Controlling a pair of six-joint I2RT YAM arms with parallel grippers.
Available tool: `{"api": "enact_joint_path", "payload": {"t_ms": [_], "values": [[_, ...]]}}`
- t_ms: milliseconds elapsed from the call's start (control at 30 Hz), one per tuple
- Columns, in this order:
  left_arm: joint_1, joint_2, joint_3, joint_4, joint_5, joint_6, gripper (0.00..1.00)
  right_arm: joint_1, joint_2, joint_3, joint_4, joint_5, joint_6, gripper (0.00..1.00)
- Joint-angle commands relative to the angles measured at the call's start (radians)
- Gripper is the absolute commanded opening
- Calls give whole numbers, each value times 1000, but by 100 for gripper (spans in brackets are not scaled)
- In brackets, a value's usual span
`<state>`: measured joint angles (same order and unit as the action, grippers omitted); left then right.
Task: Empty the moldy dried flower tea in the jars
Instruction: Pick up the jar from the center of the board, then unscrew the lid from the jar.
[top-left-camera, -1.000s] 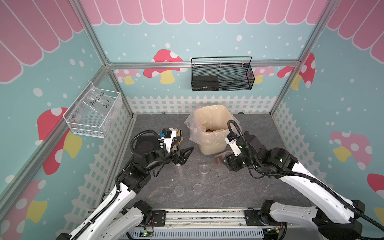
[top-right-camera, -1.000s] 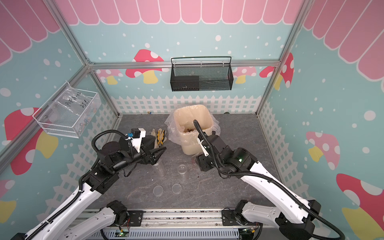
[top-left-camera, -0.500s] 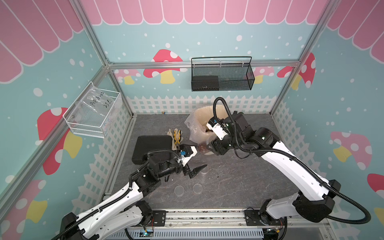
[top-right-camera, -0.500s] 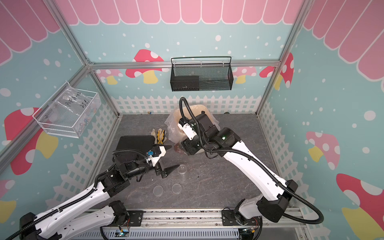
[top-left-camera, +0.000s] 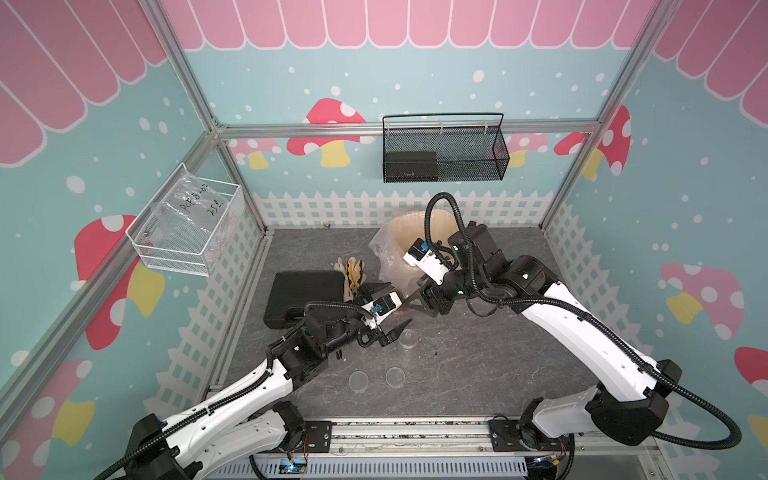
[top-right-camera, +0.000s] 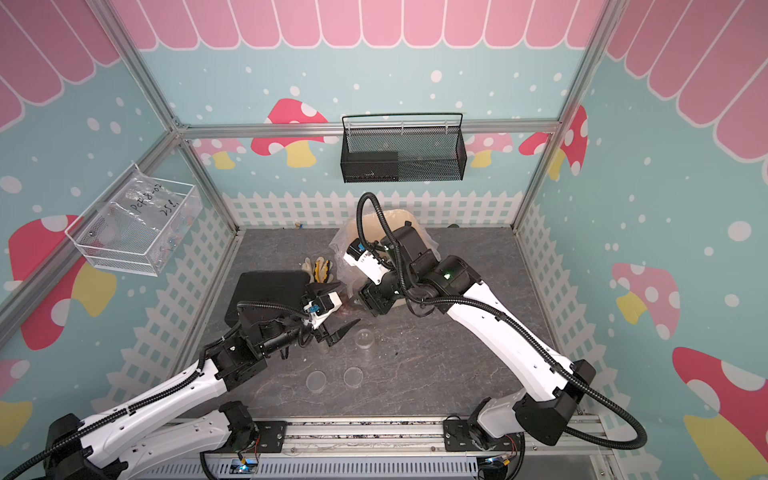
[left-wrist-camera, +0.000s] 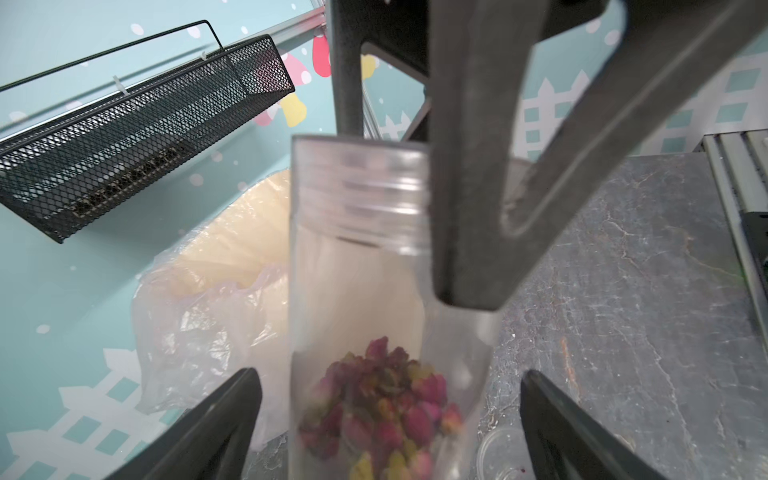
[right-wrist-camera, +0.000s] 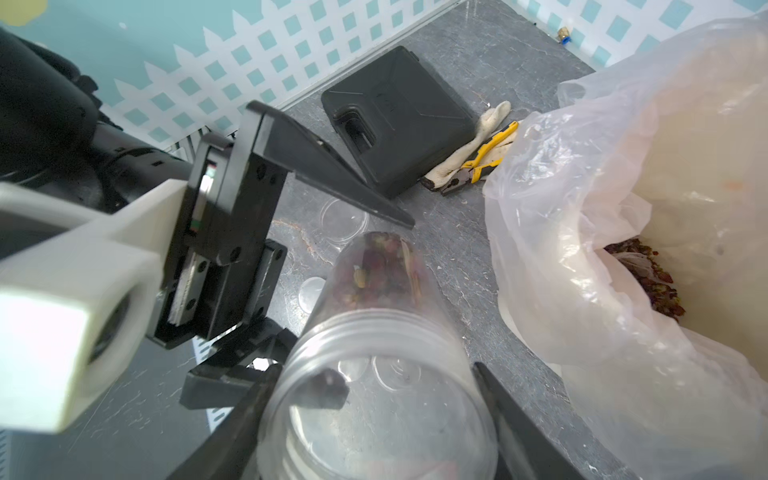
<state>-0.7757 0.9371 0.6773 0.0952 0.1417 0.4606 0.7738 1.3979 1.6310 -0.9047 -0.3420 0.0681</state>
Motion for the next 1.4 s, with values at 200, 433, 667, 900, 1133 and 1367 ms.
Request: {"api": "enact_joint_path", "payload": {"t_ms": [200, 433, 667, 900, 1133, 1367], "values": [[-8, 14, 8, 3, -40, 70, 93, 4, -39, -28, 50, -119, -54, 29], [-7, -10, -12, 18, -10, 96, 75, 4, -46, -36, 53, -123, -65, 28], [-7, -32, -45, 58, 26, 105, 53, 4, -59, -60, 95, -98, -52, 35], [-7, -32, -57, 67, 28, 101, 45, 4, -111, -122, 168, -51, -24, 44], [-7, -33, -54, 76, 47, 73, 37, 4, -157, -157, 190, -12, -19, 70], [-7, -31, -47, 80, 7, 87, 34, 4, -338, -269, 302, 119, 75, 87]]}}
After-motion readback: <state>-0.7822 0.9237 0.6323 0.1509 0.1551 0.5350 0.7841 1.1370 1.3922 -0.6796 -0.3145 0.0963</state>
